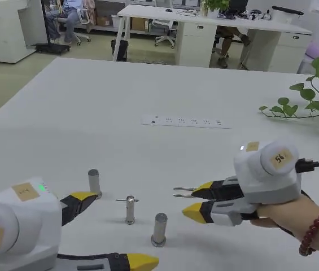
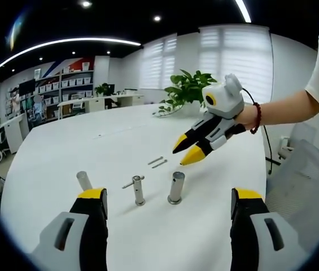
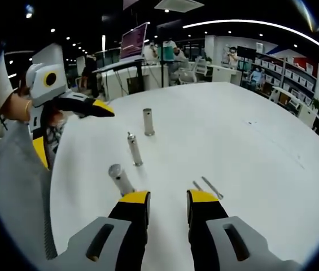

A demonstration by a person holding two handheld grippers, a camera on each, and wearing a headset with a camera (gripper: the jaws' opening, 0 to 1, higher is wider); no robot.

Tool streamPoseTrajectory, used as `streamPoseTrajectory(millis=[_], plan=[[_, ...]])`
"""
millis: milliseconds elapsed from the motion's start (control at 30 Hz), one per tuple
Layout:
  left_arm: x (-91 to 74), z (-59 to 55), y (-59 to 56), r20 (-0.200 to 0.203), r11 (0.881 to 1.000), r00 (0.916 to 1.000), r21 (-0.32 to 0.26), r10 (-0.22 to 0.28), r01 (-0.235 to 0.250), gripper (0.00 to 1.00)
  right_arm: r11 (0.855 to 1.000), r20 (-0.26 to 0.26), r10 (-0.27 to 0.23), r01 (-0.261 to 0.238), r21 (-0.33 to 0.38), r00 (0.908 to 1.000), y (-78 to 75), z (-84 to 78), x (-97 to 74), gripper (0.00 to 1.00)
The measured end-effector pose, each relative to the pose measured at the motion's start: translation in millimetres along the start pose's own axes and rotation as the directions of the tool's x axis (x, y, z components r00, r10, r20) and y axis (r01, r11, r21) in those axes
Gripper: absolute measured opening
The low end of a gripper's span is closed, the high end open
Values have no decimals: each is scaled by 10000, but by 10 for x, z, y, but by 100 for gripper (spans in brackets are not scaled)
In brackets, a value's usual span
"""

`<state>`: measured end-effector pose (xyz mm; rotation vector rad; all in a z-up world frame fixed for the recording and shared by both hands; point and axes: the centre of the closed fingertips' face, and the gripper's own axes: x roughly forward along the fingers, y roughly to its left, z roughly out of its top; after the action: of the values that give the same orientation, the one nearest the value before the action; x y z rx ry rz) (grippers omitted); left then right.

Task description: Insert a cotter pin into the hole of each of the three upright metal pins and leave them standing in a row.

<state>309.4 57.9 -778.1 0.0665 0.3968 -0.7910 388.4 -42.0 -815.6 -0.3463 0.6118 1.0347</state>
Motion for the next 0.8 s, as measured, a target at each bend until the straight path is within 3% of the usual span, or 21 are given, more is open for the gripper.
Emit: streamPoseTrajectory(millis=[467,800], plan=[[-7,-14,64,-3,9999,9999,89,138,-138,84,9991,-1069,-310,278,-313,9938,-375,-94,232,21],[-6,-29,66,-16,9999,9999,60,116,-116,79,9991,-1674,-154,87,-409,9858,-472,-211,355,19]])
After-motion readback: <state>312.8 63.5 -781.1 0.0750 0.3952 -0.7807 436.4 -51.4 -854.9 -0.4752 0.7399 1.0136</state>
